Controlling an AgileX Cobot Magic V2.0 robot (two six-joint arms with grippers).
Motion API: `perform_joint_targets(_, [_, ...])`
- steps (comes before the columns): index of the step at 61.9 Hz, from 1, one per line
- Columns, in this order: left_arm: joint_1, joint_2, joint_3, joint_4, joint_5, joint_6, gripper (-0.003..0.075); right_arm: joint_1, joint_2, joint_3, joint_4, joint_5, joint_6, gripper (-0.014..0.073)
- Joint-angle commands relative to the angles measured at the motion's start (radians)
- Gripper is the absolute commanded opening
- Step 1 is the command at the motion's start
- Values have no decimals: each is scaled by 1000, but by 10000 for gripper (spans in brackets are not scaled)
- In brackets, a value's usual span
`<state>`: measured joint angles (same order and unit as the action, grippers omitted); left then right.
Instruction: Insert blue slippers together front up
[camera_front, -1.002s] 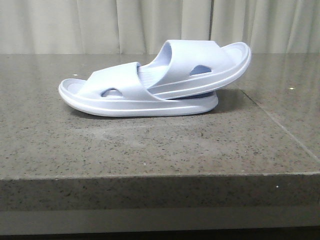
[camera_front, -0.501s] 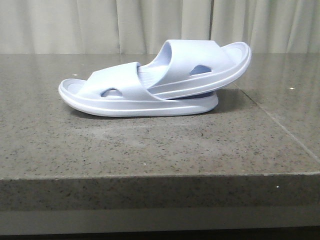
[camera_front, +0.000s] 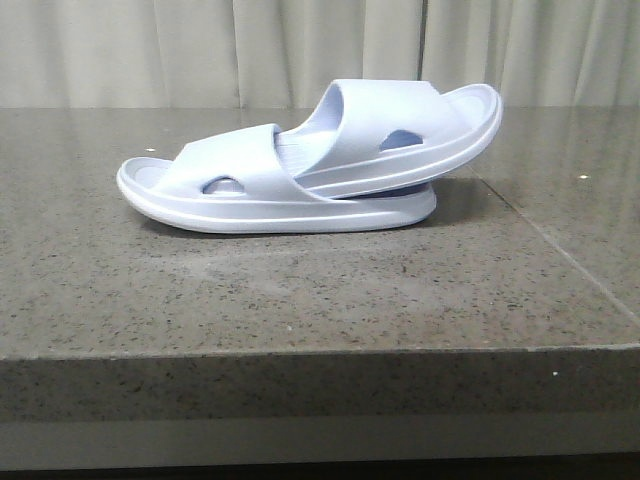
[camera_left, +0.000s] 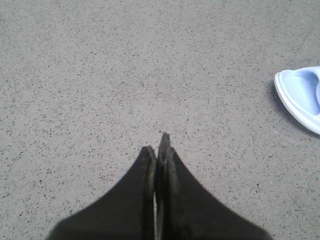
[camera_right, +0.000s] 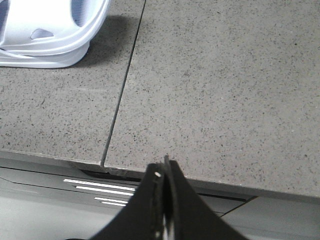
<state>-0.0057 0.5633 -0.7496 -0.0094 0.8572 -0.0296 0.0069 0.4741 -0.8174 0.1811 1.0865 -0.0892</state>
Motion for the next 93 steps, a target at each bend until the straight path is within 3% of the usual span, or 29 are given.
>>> perform_joint_targets(1, [-3,5,-26,-10,-76,-10,-20,1,6,-23,-3,-61,-4,-68])
perform_joint_targets(29, [-1,-41,-16,0,-96,-10,-20,1,6,-23,-3,-61,-4,-68])
perform_joint_targets(47, [-1,-295,323,-10,-539,-10,-20,1,6,-23,-3,-61,-4,-68])
perform_joint_targets(62, [-1,-505,623,-55,-791,-10,-20,1,6,-23,-3,-61,-4,-68])
perform_joint_targets(78, [-3,-584,760,-55,-947,-10,-20,1,6,-23,-3,-59,-4,-68])
perform_joint_targets(93, [-7,-584,759,-47,-933,-10,-20,1,6,-23,-3,-54,-4,-68])
